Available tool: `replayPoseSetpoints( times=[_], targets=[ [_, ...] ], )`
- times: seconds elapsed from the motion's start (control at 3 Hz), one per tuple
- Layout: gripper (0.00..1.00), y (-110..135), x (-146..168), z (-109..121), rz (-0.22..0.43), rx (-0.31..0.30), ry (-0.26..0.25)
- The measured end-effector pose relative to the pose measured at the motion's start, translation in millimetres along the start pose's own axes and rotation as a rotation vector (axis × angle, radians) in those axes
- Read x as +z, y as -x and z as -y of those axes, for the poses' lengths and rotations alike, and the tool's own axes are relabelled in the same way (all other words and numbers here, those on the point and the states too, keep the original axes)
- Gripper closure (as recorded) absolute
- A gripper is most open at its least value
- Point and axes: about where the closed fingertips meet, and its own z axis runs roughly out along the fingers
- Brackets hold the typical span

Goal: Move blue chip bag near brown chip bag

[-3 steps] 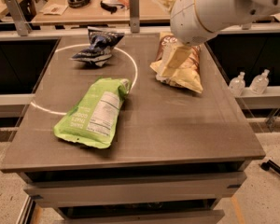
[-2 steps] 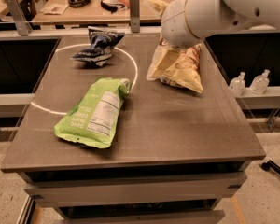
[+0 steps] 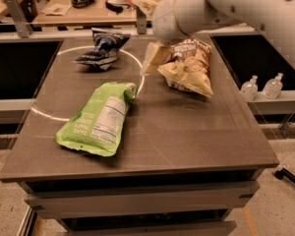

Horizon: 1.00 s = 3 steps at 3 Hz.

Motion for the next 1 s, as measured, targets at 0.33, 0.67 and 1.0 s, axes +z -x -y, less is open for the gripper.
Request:
replayPoseSetpoints(
  times=[0.33, 0.67, 1.0],
  targets=[
    [0.0, -10.3, 34.4, 10.9, -0.041, 0.011, 0.075],
    [0.0, -14.7, 66.7, 15.6, -0.066, 0.025, 0.143],
    [0.0, -7.2, 96.8, 17.0, -0.061, 0.021, 0.197]
  ],
)
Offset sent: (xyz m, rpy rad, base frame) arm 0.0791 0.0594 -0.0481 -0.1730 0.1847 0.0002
